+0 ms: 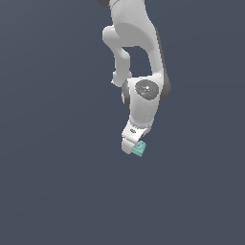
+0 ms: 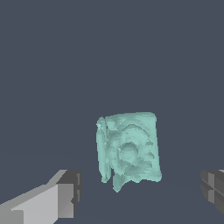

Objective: Pick up the object and move it to a goal position.

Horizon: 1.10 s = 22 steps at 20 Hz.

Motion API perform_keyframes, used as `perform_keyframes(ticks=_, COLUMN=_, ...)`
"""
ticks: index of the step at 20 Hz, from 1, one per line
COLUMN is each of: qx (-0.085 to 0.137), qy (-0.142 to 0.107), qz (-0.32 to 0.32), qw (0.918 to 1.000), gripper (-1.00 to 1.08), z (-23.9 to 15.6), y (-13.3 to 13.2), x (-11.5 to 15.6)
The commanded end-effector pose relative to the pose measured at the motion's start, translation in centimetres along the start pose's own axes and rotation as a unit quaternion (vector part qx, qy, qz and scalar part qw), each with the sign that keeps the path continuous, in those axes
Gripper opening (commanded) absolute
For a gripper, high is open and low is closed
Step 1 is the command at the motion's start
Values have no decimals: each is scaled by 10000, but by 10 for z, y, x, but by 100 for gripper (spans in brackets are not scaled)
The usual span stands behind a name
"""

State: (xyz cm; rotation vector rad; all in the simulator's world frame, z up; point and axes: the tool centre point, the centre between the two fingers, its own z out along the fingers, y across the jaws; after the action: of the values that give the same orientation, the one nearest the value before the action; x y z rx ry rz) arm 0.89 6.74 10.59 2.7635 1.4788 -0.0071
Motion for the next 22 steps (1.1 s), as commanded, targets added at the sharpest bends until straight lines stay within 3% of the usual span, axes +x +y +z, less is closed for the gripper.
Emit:
perform_keyframes(ticks=1, qx=8, qy=17, qz=-204, qw=9998, gripper=100, z=3, y=-2, x=3)
perform_keyframes(ticks=13, qx=20, qy=35, qz=-434, qw=9991, gripper=100, z=9, y=-4, x=7)
perform_keyframes(ticks=22, qx=20, qy=38, qz=-457, qw=9989, gripper=100, z=49, y=-6, x=7)
